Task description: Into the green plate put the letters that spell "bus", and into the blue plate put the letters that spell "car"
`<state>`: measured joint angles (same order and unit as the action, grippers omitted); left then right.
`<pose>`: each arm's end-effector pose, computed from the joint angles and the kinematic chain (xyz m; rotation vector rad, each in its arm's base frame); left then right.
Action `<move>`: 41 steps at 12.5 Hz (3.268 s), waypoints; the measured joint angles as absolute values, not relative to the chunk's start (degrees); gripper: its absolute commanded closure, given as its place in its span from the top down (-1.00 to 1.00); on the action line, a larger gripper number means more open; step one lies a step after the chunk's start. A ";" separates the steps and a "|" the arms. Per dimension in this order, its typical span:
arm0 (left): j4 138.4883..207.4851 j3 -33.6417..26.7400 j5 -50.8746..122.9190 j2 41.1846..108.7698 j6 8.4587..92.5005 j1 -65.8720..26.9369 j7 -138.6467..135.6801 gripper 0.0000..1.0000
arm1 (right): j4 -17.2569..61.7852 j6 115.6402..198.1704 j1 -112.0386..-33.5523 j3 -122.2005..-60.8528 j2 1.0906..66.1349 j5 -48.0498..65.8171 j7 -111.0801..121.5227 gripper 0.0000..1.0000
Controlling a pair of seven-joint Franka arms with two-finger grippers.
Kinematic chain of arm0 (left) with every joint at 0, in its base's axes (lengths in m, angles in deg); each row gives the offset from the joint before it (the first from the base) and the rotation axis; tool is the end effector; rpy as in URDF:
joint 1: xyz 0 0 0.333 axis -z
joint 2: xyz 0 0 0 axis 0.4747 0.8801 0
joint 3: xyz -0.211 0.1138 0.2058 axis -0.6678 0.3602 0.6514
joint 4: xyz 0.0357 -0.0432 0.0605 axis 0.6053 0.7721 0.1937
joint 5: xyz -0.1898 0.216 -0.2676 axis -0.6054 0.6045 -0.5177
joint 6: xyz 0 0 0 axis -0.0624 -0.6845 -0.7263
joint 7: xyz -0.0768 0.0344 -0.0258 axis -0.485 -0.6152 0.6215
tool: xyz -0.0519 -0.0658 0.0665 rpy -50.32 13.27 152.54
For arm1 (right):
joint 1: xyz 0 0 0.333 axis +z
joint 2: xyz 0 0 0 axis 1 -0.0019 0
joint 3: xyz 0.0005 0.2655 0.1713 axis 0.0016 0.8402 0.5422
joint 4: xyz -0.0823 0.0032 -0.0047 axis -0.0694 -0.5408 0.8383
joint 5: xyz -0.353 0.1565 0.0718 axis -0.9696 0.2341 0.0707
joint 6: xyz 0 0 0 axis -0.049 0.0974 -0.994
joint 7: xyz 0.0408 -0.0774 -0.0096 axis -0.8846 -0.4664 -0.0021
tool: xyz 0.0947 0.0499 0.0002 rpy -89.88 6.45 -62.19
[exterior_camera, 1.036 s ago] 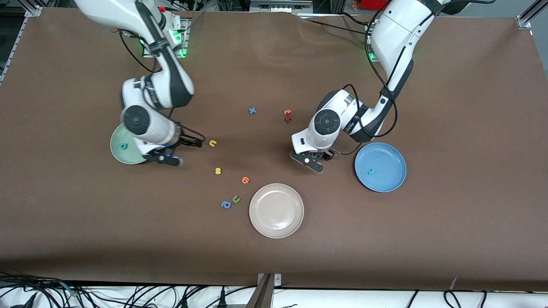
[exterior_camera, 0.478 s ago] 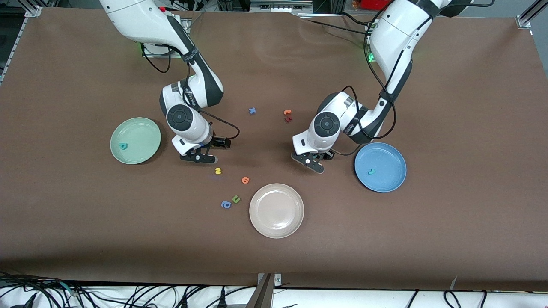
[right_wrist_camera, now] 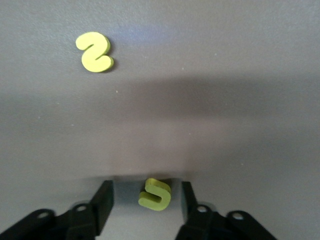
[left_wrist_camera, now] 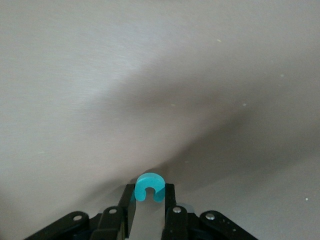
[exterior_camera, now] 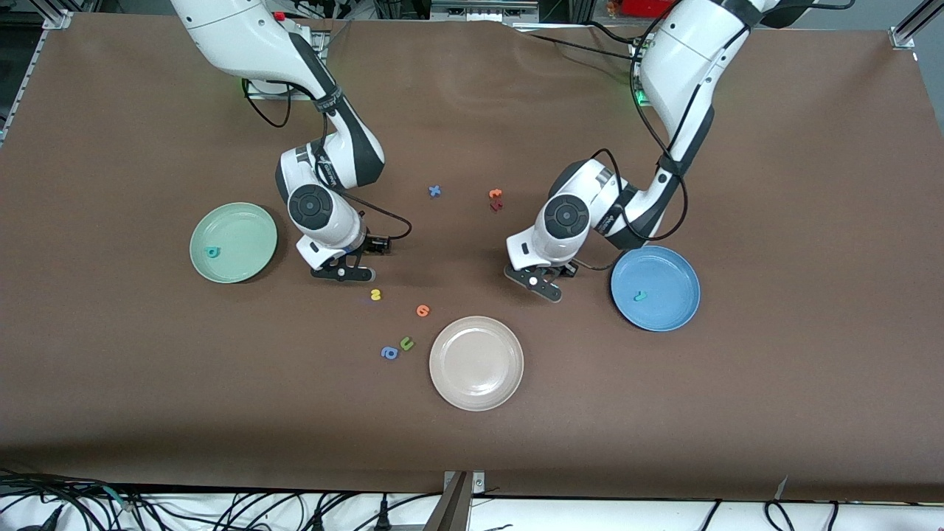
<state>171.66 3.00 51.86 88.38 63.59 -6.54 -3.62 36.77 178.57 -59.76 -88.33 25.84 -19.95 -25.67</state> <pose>0.5577 -0.3531 0.1912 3.0440 -0.7461 -0.1846 0.5277 0.2809 0.1774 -3.1289 0.1098 0.2312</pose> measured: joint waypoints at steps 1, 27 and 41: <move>171.15 3.10 51.87 86.93 60.90 -7.89 -3.34 -0.66 | 36.78 178.57 -59.75 -88.32 25.49 -19.95 -25.67 -0.07; 179.85 -5.97 51.89 86.71 65.84 -14.05 -30.89 0.22 | 35.97 158.88 -64.65 -113.29 27.10 -19.93 10.68 -0.74; 177.82 -5.86 51.89 84.74 58.86 -14.30 -30.73 -0.82 | 30.01 157.12 -65.84 -103.80 30.40 -19.66 -3.96 0.98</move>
